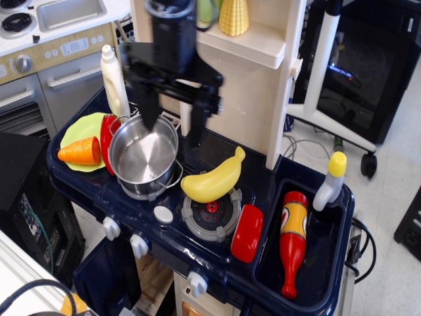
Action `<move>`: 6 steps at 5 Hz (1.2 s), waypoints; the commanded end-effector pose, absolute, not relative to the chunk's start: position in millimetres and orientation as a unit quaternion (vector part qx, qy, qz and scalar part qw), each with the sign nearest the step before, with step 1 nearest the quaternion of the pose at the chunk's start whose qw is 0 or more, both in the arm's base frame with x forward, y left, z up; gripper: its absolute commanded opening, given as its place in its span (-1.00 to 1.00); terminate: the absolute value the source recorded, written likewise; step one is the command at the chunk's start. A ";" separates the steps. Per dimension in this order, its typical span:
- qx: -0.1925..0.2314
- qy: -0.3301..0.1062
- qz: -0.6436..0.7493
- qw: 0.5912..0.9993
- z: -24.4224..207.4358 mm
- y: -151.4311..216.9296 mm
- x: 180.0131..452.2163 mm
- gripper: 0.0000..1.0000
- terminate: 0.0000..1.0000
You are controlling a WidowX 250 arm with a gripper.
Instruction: Put sushi in pot or pan
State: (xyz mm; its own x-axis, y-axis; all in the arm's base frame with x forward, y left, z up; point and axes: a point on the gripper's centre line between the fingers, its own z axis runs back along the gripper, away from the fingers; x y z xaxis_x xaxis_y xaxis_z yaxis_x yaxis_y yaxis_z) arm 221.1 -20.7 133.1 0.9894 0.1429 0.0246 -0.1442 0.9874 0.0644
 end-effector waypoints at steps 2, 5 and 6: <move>0.029 -0.021 0.069 0.997 102.2 -83.3 232.1 1.00 -1.00; 0.029 -0.047 0.075 0.996 63.2 -112.3 236.5 1.00 -1.00; 0.038 -0.055 0.074 0.995 53.0 -117.9 235.2 1.00 -1.00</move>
State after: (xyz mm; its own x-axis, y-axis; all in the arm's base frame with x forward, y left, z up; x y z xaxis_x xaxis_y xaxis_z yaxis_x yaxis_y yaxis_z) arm 228.8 -111.8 44.0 0.9880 0.1256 0.0904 -0.1340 0.9865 0.0939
